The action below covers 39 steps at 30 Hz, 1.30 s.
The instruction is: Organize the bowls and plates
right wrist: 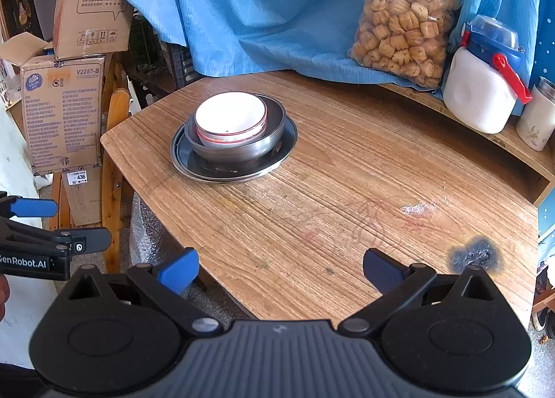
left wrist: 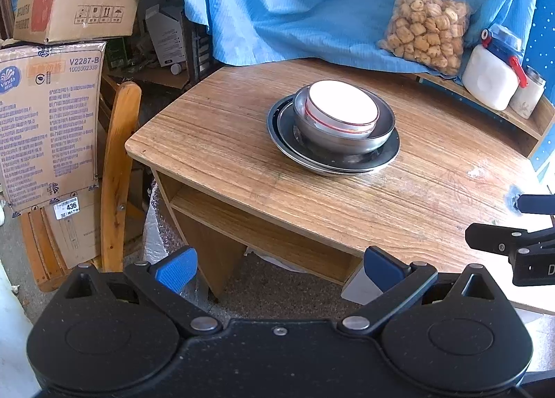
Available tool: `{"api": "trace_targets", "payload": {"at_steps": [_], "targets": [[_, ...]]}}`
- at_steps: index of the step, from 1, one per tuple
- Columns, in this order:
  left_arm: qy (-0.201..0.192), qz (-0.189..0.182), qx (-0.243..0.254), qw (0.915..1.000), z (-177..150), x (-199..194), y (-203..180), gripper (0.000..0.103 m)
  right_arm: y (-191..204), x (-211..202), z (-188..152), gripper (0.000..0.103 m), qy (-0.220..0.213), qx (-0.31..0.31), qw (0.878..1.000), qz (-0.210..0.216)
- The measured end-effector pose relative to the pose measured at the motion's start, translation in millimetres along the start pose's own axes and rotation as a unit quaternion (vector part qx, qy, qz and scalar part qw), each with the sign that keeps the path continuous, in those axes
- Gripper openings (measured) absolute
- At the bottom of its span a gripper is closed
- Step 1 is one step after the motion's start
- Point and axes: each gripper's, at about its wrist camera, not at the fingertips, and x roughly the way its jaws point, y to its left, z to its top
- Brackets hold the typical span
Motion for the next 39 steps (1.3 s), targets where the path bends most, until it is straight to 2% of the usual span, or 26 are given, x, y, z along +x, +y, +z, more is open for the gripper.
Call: {"api": "trace_targets", "payload": {"at_steps": [39], "targets": [[-0.007,0.002,0.008,0.9999,4.9,1.0,-5.3,0.102,-2.9,4.7,1.0,0.103,0.012,0.006,1.0,-0.001]]}}
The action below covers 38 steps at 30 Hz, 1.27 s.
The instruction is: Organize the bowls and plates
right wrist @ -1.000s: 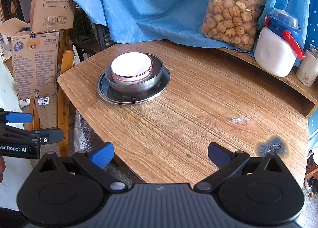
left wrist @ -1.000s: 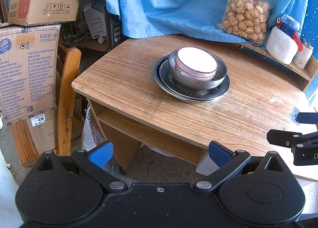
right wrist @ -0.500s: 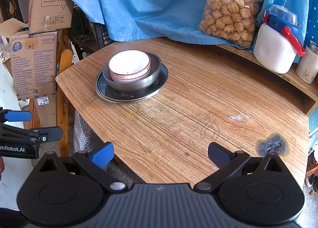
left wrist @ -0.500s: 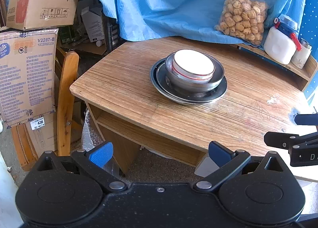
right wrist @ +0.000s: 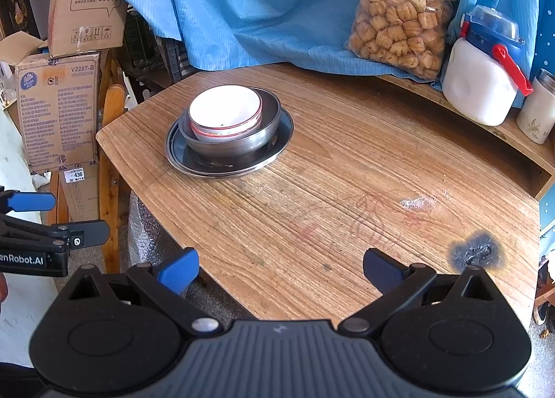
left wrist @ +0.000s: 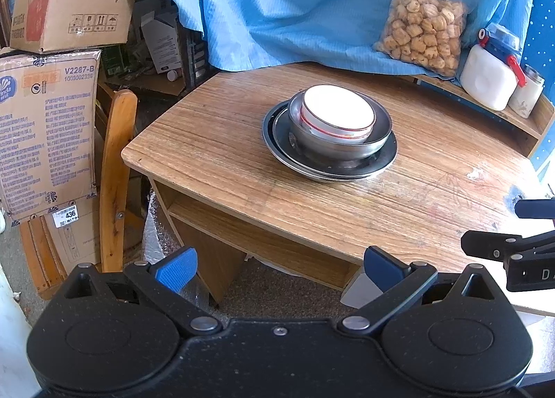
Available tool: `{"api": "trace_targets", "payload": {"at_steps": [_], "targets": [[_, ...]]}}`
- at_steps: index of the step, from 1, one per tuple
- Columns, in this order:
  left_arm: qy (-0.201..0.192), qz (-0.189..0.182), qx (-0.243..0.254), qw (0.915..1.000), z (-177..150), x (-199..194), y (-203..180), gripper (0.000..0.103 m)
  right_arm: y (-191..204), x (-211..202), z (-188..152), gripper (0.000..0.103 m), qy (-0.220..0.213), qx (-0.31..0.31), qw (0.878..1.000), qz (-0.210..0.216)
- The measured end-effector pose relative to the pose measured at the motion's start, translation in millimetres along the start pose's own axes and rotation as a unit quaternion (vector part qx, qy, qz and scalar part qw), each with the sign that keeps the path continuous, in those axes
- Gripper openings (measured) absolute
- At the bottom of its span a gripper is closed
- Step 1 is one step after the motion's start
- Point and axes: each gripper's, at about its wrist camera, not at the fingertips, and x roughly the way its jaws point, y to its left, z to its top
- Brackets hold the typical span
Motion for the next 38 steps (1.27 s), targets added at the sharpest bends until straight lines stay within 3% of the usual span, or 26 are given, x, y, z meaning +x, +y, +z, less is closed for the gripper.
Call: {"api": "trace_targets", "payload": {"at_steps": [38], "targets": [[0.015,-0.008,-0.005,0.9998,7.6,15.5,-1.5,0.102,-7.7,16.4,8.7,0.103,0.013,0.001,1.0,0.006]]}}
